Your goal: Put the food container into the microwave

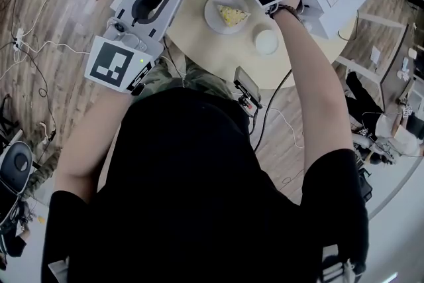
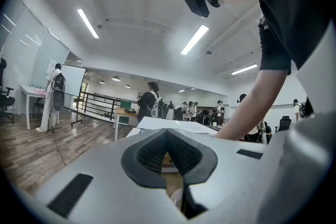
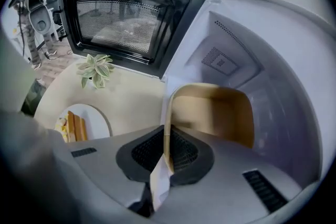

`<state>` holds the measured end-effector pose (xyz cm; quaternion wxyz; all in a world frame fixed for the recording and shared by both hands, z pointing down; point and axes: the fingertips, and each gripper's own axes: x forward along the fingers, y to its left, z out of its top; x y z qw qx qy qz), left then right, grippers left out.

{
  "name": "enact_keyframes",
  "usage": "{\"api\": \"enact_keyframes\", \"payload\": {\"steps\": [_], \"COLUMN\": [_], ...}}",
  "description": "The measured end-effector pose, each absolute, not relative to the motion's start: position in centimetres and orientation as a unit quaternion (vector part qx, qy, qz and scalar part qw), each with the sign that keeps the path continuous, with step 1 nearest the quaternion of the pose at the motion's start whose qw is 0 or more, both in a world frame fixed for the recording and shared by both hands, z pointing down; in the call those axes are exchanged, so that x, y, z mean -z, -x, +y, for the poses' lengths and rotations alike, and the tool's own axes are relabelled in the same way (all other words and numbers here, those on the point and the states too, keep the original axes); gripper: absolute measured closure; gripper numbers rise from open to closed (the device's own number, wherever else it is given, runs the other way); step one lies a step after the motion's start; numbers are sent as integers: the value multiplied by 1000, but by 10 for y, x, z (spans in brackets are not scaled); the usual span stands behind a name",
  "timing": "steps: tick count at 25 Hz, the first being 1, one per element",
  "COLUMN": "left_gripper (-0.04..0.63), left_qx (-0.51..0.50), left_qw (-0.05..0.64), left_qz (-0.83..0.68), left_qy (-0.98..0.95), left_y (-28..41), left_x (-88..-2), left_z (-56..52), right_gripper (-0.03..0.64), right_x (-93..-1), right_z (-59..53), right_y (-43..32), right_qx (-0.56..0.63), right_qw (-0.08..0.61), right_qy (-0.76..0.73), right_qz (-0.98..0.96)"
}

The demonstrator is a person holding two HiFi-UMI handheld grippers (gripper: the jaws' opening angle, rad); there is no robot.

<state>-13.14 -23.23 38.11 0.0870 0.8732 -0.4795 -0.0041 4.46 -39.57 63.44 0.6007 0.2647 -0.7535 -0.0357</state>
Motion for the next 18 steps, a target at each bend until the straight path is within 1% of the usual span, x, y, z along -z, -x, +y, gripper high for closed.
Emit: {"api": "enact_keyframes", "payload": {"steps": [18], "left_gripper": [577], "left_qx": [-2], "left_qw": [93], "left_qz": [-482], "left_qy": [-871], "left_y": [130], "left_x": [-385], "left_z": [-233], "right_gripper": [569], "right_x": [-647], "right_z": [-428], "right_y": [-65], "right_qx": [50], "right_qw": [615], "right_qy": [-311], "right_qz": [-723]}}
